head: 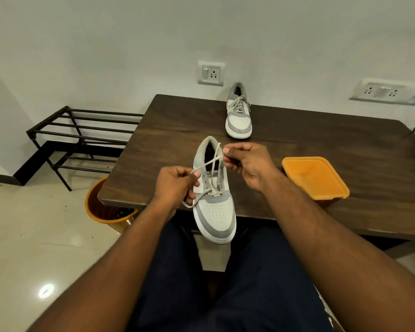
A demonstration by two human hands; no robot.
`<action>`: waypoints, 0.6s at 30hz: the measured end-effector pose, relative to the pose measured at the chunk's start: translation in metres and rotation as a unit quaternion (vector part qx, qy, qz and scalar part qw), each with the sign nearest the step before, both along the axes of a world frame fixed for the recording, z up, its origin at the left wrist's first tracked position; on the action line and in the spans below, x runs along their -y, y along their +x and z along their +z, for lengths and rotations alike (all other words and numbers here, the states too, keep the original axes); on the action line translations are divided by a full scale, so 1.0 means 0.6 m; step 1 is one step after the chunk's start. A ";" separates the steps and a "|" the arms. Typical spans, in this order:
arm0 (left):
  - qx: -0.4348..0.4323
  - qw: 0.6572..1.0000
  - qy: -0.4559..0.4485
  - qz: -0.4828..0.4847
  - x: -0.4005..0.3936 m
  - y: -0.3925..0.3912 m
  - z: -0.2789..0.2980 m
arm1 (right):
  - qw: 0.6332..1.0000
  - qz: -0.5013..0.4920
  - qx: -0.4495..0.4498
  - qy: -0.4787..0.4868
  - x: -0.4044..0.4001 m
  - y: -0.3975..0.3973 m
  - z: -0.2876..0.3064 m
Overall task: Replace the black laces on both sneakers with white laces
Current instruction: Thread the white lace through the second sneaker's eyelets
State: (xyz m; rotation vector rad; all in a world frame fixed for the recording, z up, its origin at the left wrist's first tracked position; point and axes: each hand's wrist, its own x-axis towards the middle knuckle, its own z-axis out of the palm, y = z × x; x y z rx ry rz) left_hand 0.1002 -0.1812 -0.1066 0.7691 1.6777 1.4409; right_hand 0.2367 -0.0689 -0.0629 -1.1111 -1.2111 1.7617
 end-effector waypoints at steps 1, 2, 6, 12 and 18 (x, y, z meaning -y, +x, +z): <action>0.001 1.000 -0.024 -0.012 0.005 -0.001 -0.007 | 1.000 0.001 0.010 -0.003 0.004 0.004 -0.013; 0.007 0.999 -0.029 -0.025 0.007 0.001 -0.010 | 1.000 0.001 0.014 -0.010 0.010 0.006 -0.027; 0.051 0.995 0.047 -0.074 -0.009 0.030 -0.004 | 1.000 0.021 0.012 -0.020 0.030 0.001 -0.058; 0.053 0.997 0.050 -0.020 -0.035 0.046 -0.025 | 0.999 0.027 0.019 -0.021 0.028 0.009 -0.071; -0.001 0.999 0.030 -0.014 -0.038 0.046 -0.050 | 1.000 0.000 0.026 0.011 0.022 0.018 -0.095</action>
